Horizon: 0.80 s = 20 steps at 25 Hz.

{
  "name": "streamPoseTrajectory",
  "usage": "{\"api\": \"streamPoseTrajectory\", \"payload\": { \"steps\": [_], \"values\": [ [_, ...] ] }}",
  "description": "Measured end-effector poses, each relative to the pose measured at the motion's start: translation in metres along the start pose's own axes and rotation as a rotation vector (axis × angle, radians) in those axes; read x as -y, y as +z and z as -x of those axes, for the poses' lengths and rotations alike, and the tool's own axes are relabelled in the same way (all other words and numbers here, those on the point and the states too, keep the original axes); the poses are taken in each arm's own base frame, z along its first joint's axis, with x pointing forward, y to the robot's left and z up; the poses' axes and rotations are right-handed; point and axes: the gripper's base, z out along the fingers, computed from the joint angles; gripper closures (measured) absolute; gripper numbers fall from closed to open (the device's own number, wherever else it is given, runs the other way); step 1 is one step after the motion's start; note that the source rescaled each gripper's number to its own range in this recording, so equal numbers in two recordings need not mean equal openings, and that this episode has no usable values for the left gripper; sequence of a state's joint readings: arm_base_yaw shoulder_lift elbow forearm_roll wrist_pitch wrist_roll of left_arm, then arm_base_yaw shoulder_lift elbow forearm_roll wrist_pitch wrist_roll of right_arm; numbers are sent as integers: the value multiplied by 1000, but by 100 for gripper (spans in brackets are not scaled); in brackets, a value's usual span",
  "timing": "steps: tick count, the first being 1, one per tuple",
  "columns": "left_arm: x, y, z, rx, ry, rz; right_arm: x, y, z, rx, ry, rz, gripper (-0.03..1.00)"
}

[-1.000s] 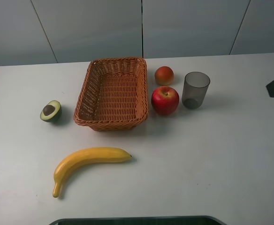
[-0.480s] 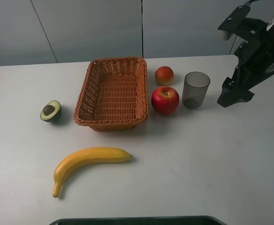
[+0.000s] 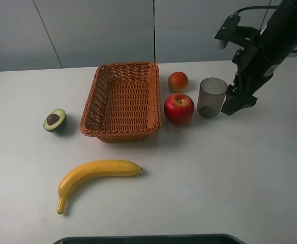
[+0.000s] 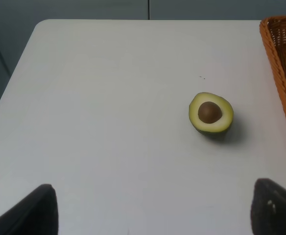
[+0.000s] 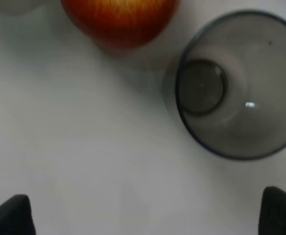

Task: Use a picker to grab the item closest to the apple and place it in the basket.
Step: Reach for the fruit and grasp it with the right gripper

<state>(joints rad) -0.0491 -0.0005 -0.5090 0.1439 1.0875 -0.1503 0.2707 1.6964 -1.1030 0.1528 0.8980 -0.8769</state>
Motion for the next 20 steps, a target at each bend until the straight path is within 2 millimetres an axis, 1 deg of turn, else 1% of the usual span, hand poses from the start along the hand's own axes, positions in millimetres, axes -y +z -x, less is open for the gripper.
{"api": "streamPoseTrajectory", "payload": {
  "steps": [5,8,14,20],
  "values": [
    [0,0,0,0,0,0,1,4,19,20,-50,2,-2],
    [0,0,0,0,0,0,3,10,24,20,-76,9,-2],
    [0,0,0,0,-2,0,11,32,29,5,-76,18,-2],
    [0,0,0,0,-2,0,15,44,30,9,-71,8,-2]
  ]
}}
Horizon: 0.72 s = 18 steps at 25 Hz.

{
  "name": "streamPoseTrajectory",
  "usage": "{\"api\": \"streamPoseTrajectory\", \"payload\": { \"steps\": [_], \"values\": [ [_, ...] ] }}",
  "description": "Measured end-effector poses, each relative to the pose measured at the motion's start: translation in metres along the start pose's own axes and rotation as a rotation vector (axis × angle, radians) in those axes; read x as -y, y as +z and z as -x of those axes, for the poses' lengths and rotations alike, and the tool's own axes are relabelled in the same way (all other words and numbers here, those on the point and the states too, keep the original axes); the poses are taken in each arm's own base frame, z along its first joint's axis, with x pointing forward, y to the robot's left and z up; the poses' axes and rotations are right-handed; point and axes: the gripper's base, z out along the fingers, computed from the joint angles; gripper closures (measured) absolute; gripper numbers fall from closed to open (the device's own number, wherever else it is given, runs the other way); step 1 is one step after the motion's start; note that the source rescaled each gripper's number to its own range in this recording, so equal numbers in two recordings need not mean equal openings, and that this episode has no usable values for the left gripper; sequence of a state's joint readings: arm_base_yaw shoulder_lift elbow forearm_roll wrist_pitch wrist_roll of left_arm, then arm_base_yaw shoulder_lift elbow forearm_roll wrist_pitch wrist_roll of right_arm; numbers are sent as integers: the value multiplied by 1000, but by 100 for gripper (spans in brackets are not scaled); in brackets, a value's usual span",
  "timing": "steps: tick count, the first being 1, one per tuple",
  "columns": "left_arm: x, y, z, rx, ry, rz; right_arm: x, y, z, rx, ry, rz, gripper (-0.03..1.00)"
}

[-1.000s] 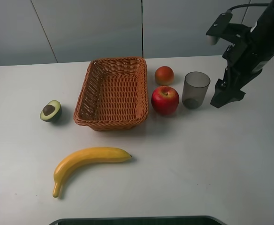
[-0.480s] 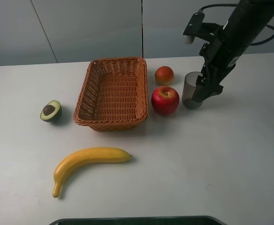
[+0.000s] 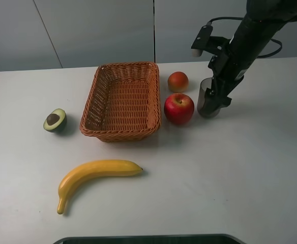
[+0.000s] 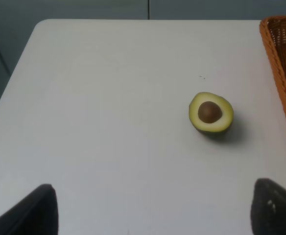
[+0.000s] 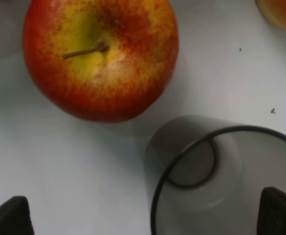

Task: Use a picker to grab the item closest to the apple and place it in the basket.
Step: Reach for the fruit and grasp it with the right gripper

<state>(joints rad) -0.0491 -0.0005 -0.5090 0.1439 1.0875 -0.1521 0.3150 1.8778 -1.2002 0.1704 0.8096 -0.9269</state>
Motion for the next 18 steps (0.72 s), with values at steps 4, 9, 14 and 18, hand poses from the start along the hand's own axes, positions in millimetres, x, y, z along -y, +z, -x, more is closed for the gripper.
{"api": "streamPoseTrajectory", "payload": {
  "steps": [4,9,14,18],
  "values": [
    [0,0,0,0,0,0,3,15,-1,-20,11,2,-2],
    [0,0,0,0,0,0,8,31,-5,-68,21,-14,-1],
    [0,0,0,0,0,0,9,37,-6,-75,34,-14,-1],
    [0,0,0,0,2,0,9,38,-6,-72,38,-18,12]
  ]
}}
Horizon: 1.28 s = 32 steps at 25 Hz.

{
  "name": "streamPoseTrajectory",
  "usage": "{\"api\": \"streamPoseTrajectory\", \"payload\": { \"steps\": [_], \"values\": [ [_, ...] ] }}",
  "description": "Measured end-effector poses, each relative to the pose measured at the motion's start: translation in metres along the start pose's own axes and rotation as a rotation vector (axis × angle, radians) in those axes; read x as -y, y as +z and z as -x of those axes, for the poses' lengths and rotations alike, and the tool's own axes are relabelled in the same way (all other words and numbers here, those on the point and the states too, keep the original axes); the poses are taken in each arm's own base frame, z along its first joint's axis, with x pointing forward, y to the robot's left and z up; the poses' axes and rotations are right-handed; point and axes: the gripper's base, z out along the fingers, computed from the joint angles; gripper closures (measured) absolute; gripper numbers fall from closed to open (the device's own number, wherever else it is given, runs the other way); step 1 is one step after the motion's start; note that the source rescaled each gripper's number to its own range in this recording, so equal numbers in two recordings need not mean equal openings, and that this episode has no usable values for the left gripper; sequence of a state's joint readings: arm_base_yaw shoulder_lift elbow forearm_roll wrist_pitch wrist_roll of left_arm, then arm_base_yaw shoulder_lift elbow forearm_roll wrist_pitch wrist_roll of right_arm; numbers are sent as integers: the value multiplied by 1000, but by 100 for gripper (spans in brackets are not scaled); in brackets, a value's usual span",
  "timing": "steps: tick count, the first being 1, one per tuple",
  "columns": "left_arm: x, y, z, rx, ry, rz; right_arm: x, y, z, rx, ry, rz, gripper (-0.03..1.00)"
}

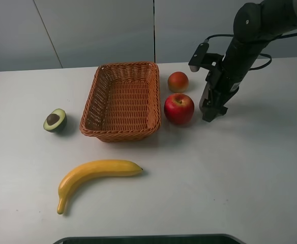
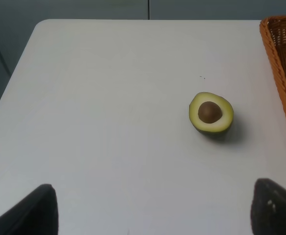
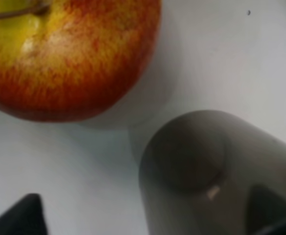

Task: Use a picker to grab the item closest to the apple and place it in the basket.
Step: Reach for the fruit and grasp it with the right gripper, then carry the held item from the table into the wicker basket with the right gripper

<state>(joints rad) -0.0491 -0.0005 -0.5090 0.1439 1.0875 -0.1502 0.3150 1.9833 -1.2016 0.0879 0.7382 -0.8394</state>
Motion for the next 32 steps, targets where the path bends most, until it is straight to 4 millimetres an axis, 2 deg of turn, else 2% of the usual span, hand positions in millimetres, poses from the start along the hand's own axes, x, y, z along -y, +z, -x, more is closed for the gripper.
{"api": "streamPoseTrajectory", "payload": {
  "steps": [2,5,6,25,28,32],
  "values": [
    [0,0,0,0,0,0,0,0,0,0,0,0,35],
    [0,0,0,0,0,0,0,0,0,0,2,-2,89],
    [0,0,0,0,0,0,0,0,0,0,2,-2,95],
    [0,0,0,0,0,0,1,0,1,4,-6,-8,97],
    [0,0,0,0,0,0,1,-11,2,24,-13,-30,97],
    [0,0,0,0,0,0,0,-41,4,85,56,-85,97]
  ]
}}
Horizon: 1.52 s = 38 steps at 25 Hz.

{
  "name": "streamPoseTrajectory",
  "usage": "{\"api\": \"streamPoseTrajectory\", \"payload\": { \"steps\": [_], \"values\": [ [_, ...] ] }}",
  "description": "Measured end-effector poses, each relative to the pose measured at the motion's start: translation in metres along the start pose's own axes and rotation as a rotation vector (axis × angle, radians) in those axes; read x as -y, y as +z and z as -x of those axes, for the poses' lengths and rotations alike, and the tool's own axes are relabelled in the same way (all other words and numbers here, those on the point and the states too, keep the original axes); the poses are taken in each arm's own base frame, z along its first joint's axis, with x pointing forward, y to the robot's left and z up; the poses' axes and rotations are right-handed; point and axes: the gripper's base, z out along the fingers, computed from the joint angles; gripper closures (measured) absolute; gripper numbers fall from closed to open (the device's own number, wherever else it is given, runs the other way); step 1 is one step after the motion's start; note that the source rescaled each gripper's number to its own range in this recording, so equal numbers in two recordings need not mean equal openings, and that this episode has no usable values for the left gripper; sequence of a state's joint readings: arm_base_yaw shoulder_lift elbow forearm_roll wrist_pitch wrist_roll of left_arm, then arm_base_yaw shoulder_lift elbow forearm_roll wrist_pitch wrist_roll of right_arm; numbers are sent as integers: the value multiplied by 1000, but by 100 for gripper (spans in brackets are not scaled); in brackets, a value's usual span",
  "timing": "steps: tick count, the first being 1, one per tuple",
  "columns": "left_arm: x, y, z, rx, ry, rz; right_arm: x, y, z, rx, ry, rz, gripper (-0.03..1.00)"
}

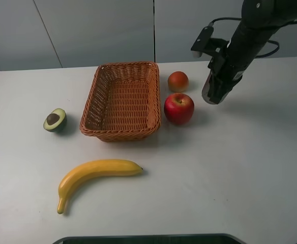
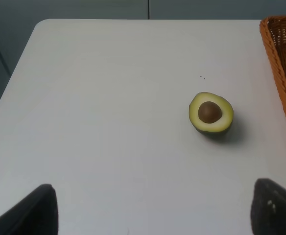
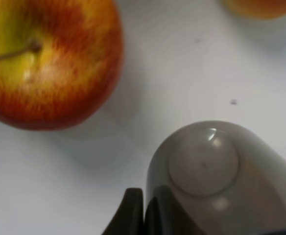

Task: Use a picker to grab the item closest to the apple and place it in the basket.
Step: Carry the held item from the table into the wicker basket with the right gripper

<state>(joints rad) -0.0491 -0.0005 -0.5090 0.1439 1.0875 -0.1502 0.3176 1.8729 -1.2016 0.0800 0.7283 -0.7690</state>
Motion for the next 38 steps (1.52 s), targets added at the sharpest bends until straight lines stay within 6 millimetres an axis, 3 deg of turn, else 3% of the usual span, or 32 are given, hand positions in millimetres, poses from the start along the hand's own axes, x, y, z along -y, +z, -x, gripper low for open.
{"api": "streamPoseTrajectory", "payload": {
  "steps": [3,8,14,18,24,28,32,38],
  "values": [
    [0,0,0,0,0,0,-1,-22,3,41,110,-38,97],
    [0,0,0,0,0,0,-21,-49,21,111,316,-44,97],
    [0,0,0,0,0,0,-51,-75,62,187,367,-13,97],
    [0,0,0,0,0,0,-68,-77,94,226,352,11,97],
    [0,0,0,0,0,0,-88,-49,141,292,298,30,97],
    [0,0,0,0,0,0,-100,-25,162,363,271,28,97],
    [0,0,0,0,0,0,-108,-1,170,397,241,14,97],
    [0,0,0,0,0,0,-110,29,168,340,203,-4,97]
  ]
}}
